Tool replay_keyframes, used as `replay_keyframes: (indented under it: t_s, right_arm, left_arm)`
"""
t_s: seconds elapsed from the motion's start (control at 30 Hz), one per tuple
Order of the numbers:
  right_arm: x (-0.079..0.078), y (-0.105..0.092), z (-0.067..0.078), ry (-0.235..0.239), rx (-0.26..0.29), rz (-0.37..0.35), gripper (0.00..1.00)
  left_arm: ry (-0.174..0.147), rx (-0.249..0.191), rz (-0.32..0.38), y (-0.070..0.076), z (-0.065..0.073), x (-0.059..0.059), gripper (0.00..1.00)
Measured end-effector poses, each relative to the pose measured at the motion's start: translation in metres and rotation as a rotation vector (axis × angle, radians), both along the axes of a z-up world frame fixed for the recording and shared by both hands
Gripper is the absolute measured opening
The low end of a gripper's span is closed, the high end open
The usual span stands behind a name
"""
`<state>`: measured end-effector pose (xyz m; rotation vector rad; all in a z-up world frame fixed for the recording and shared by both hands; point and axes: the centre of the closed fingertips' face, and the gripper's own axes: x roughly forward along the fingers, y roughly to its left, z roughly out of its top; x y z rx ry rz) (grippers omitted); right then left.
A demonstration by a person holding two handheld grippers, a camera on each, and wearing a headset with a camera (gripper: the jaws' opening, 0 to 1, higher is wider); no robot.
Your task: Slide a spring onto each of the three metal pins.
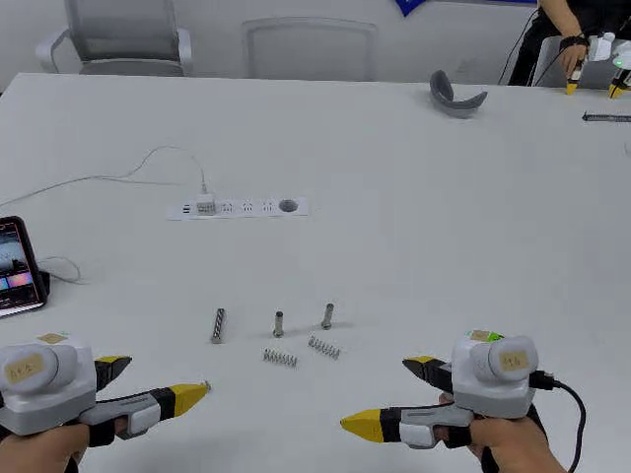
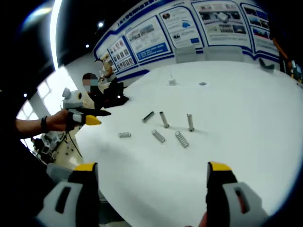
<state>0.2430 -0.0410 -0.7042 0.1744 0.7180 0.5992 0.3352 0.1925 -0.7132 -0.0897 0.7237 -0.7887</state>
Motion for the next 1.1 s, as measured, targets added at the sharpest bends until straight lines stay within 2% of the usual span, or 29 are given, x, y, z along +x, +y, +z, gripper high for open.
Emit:
replay_keyframes:
  t_s: [0.37,0.63,0.93,1.1]
  right_arm:
    - [-0.009,0.000,-0.005,0.013,-0.011,0.006,0.96]
    - [-0.010,-0.001,-0.006,0.013,-0.010,-0.005,0.96]
    - [-0.012,0.000,-0.006,0.018,-0.002,-0.008,0.96]
    - [-0.012,-0.003,-0.005,0.018,-0.003,-0.023,0.96]
  left_arm:
    - [0.009,-0.004,-0.026,-0.014,-0.004,0.016,0.81]
    - [0.015,-0.004,-0.038,-0.023,-0.007,0.029,0.79]
    - [0.043,-0.025,-0.015,-0.034,-0.011,0.042,0.77]
    - [0.039,-0.008,-0.023,-0.040,-0.014,0.048,0.76]
